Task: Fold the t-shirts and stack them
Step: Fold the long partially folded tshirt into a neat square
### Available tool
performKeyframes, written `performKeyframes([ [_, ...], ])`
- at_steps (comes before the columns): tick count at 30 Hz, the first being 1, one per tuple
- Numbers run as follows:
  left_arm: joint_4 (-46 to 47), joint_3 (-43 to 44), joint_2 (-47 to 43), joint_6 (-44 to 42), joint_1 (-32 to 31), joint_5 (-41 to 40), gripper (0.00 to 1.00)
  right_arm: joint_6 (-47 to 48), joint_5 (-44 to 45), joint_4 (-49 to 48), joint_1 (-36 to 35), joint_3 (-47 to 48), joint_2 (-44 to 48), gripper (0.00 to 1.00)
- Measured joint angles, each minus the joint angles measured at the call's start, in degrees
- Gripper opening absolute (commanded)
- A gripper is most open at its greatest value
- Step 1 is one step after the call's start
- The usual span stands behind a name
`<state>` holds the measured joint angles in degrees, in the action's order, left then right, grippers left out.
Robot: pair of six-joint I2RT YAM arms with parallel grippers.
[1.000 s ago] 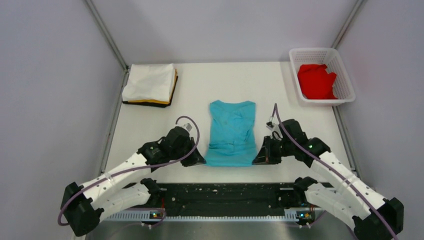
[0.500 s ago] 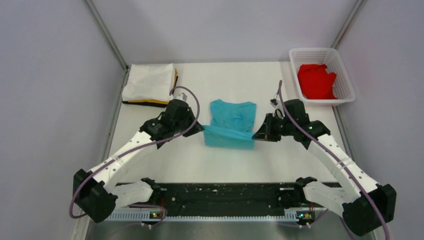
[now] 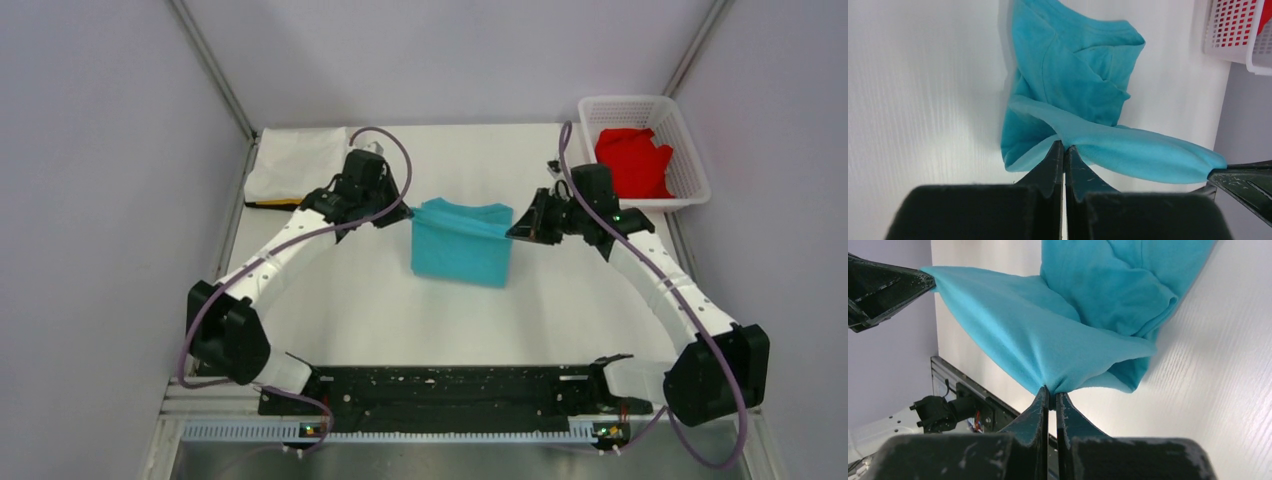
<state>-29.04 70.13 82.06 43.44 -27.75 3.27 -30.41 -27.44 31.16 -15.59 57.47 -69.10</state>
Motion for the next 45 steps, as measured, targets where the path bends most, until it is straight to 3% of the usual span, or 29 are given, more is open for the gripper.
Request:
performKeyframes([
  [27, -3.15, 31.58, 37.92, -7.74, 5.49, 4.87, 0.01, -2.25, 7.04, -12.37, 4.17, 7.61, -25.55, 0.00],
  [28, -3.52, 32.70, 39.06, -7.91, 5.55, 4.85, 0.07, -2.34, 7.52, -12.76, 4.24, 8.41, -26.77, 0.03],
  [30, -4.48, 34.69, 40.72, -8.13, 5.68, 4.83, 0.28, -2.40, 8.26, -13.66, 4.44, 9.99, -29.14, 0.21],
  [31, -4.74, 35.58, 41.44, -8.50, 5.77, 4.83, 0.42, -2.51, 8.61, -13.97, 4.61, 10.99, -30.38, 0.42],
  [32, -5.14, 36.74, 42.34, -8.70, 5.90, 4.81, 0.57, -2.62, 9.07, -14.10, 4.79, 12.17, -31.74, 0.71],
  [33, -5.60, 38.05, 43.23, -8.85, 6.10, 4.63, 0.70, -2.25, 9.66, -13.90, 5.03, 13.84, -33.35, 0.86],
  [34, -5.95, 39.43, 44.13, -8.61, 6.40, 4.61, 0.91, -2.38, 10.03, -13.70, 5.31, 15.26, -34.69, 0.97],
  [35, -5.97, 40.06, 44.59, -9.01, 6.69, 4.61, 0.98, -2.01, 10.36, -13.27, 5.60, 16.94, -35.93, 0.99],
  [40, -4.90, 38.86, 44.28, -8.98, 7.91, 5.05, 0.99, -0.63, 12.20, -11.63, 6.10, 20.13, -36.26, 0.99],
  [45, -3.30, 28.44, 40.59, -9.60, 7.91, 8.22, 0.99, 0.11, 15.21, -10.58, 6.14, 12.63, -27.21, 0.99],
])
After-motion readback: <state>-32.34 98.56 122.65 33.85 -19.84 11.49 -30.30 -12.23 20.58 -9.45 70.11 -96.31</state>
